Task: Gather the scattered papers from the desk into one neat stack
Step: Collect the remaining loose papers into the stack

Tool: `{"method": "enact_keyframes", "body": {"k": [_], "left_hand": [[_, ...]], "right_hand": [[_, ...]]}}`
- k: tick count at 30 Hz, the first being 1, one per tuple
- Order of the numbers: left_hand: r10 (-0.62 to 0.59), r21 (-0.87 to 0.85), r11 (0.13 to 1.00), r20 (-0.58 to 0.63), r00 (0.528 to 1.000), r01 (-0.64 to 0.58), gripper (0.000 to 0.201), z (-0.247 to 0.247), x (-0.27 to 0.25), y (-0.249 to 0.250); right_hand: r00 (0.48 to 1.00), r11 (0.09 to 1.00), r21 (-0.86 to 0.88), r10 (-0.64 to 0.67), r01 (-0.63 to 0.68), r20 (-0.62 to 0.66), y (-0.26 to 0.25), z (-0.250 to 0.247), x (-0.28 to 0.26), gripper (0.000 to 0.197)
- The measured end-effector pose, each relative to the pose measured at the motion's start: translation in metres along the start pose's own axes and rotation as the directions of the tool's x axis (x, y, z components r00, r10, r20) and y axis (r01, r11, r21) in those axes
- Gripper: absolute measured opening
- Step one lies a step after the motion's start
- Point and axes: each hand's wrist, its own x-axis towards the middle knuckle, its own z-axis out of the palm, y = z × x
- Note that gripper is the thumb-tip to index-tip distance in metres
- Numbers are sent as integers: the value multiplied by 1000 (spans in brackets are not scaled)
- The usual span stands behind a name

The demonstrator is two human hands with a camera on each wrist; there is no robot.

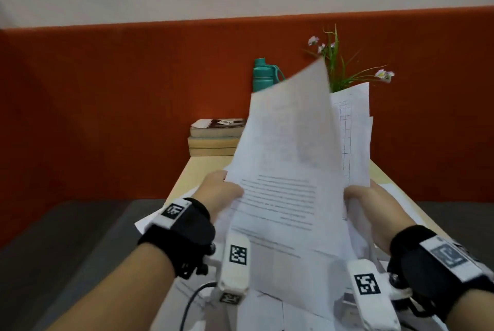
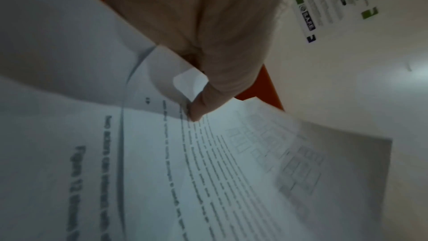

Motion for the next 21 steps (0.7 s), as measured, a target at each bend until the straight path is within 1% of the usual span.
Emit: {"method": "enact_keyframes", "body": {"k": [1, 3, 5, 6, 7, 8, 9, 11, 12, 13, 14, 15, 16, 17, 18, 19, 20, 21], "left_hand": [[-20, 3, 1000, 13, 1000, 20, 38, 5, 2, -1], [-61, 29, 998, 52, 997, 60, 58, 11, 4, -1], [-120, 96, 989, 54, 991, 114, 77, 16, 4, 0], [-125, 117, 986, 59, 990, 117, 80, 17, 5, 0], [-103, 116, 989, 79, 991, 94, 75, 18, 5, -1], [-65, 94, 994, 106, 992, 55, 64, 21, 3, 0], [-23, 77, 997, 123, 992, 14, 53, 23, 1, 0], [39, 60, 997, 151, 988, -49, 35, 28, -3, 2], [58, 95, 993, 167, 984, -74, 24, 27, -6, 5], [77, 158, 982, 154, 985, -102, 15, 21, -5, 7], [84, 250, 962, 108, 991, -109, 19, 11, -2, 8], [72, 367, 927, 38, 997, -81, 29, -4, 4, 6], [41, 496, 868, -49, 998, -12, 43, -23, 11, 2], [11, 630, 773, -134, 991, 77, 57, -40, 18, -3], [-36, 722, 673, -189, 981, 164, 68, -56, 22, -9], [-91, 779, 589, -202, 975, 217, 74, -69, 24, -16], [-159, 805, 542, -186, 970, 243, 75, -77, 26, -22], [-202, 816, 523, -161, 966, 245, 70, -81, 26, -27]], "right_hand": [[1000, 1000, 12, -5, 5, -5, 1, 0, -1, 39], [1000, 998, 52, -18, 18, -3, 3, -2, -3, 39], [999, 994, 105, -36, 35, 7, 4, -4, -3, 31], [999, 989, 141, -48, 44, 20, 4, -5, -3, 26], [997, 981, 187, -61, 52, 40, 3, -5, -4, 25], [995, 978, 199, -73, 56, 75, 2, -6, -6, 30], [991, 984, 170, -73, 54, 111, -1, -5, -9, 36], [988, 996, -16, -86, 88, 131, 0, -6, -9, 50], [991, 991, -90, -89, 98, 105, 5, -9, -5, 50], [995, 988, -131, -80, 88, 65, 7, -12, -3, 47], [997, 986, -148, -70, 74, 29, 10, -18, 1, 44], [998, 985, -162, -61, 61, 7, 12, -24, 1, 42], [998, 984, -171, -55, 56, 10, 12, -30, 3, 40], [999, 983, -177, -45, 47, 13, 12, -34, 1, 38], [999, 984, -173, -40, 43, 19, 12, -39, -1, 37], [999, 986, -160, -35, 38, 22, 13, -42, -1, 38], [999, 988, -148, -30, 34, 29, 14, -45, -2, 38], [999, 990, -141, -23, 28, 41, 14, -46, -4, 39]]}}
